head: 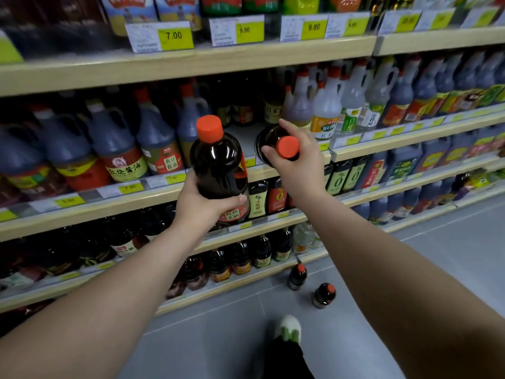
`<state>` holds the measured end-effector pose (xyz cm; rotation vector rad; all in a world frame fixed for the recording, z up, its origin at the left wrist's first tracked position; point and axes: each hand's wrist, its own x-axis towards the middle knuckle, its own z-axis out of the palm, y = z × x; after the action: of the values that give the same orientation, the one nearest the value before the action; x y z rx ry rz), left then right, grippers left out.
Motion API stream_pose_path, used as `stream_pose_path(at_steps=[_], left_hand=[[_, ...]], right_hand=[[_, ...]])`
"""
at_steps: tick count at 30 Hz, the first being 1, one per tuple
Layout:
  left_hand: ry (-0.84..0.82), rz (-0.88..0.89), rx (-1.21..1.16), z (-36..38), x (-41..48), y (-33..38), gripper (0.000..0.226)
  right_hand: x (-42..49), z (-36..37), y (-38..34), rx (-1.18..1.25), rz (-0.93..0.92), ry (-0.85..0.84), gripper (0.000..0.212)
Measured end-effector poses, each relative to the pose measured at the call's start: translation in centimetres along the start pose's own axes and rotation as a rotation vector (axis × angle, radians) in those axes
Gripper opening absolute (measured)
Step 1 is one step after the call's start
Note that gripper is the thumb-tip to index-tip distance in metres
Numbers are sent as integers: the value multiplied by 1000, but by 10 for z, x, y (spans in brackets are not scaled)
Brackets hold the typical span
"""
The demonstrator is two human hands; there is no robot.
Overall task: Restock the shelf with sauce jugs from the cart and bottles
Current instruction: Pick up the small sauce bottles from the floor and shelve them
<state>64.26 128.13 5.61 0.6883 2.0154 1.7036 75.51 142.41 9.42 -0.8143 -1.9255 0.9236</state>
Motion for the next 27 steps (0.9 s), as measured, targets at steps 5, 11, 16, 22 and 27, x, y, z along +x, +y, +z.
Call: stream_pose_path(at_steps=[5,11,16,22,27], left_hand=[[68,139,16,21,30,-4,86],[117,263,57,41,72,-18,92],[139,276,78,47,91,-24,90],[129,282,99,50,102,-26,83],[113,271,112,48,106,-28,85]], right_hand=[[36,15,25,-47,-130,28,56],[76,33,50,102,-58,22,73],[98,47,62,176,75,55,71],[132,57,56,252,88,153,37],[158,74,61,117,49,171,33]])
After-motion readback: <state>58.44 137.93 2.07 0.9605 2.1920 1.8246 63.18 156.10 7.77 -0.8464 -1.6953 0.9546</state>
